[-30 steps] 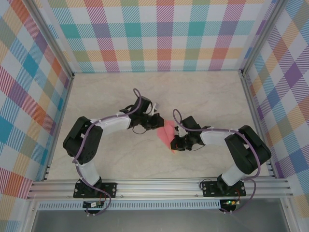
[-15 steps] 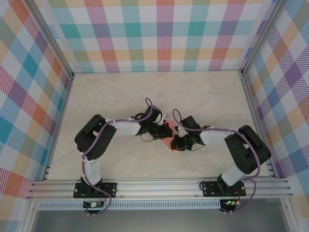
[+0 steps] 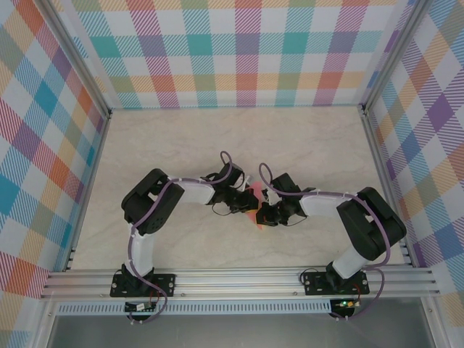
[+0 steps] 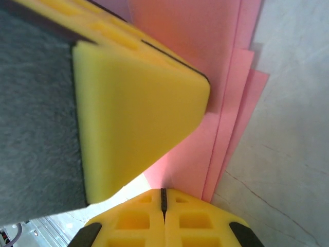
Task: Fold a paper plane with a square sheet of paper (fold left side to right side)
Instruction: Fourth fold the wing at the center of the table.
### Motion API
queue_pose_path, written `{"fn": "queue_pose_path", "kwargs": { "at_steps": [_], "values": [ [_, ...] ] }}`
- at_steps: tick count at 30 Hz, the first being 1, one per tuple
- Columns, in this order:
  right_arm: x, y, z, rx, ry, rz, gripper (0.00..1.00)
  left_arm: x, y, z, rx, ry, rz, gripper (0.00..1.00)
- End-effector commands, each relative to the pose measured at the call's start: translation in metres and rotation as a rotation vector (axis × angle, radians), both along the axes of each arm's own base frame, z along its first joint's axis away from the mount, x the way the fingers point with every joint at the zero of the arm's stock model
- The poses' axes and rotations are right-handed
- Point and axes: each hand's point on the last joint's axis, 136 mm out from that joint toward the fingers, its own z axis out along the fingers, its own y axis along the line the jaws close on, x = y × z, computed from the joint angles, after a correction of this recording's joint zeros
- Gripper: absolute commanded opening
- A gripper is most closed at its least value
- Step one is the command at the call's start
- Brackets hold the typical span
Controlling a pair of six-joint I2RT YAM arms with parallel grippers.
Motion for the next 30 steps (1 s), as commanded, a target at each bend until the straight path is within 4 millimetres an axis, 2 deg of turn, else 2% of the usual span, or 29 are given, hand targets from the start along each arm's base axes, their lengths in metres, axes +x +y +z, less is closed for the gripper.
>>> {"fn": "queue_pose_path", "kwargs": {
  "at_steps": [1, 6, 12, 19, 26, 30],
  "values": [
    [-0.043, -0.041, -0.040, -0.206, 0.164, 0.010, 0.00, 0.005, 0.000, -0.014, 0.010, -0.001, -0.005, 0.04],
    [-0.044, -0.044, -0.041, -0.222, 0.164, 0.015, 0.00, 0.020, 0.014, -0.027, 0.026, 0.006, 0.040, 0.04],
    [-0.046, -0.045, -0.041, -0.229, 0.170, 0.021, 0.00, 0.044, 0.027, -0.025, 0.039, -0.003, 0.062, 0.04],
    [-0.046, -0.043, -0.041, -0.216, 0.171, 0.023, 0.00, 0.080, 0.033, -0.010, 0.016, -0.028, 0.078, 0.04],
    [-0.044, -0.039, -0.038, -0.195, 0.166, 0.028, 0.00, 0.086, 0.023, 0.014, -0.058, -0.050, 0.055, 0.07],
    [-0.034, -0.026, -0.025, -0.125, 0.119, 0.036, 0.00, 0.092, 0.024, 0.040, -0.108, -0.077, 0.048, 0.09]
  ]
}}
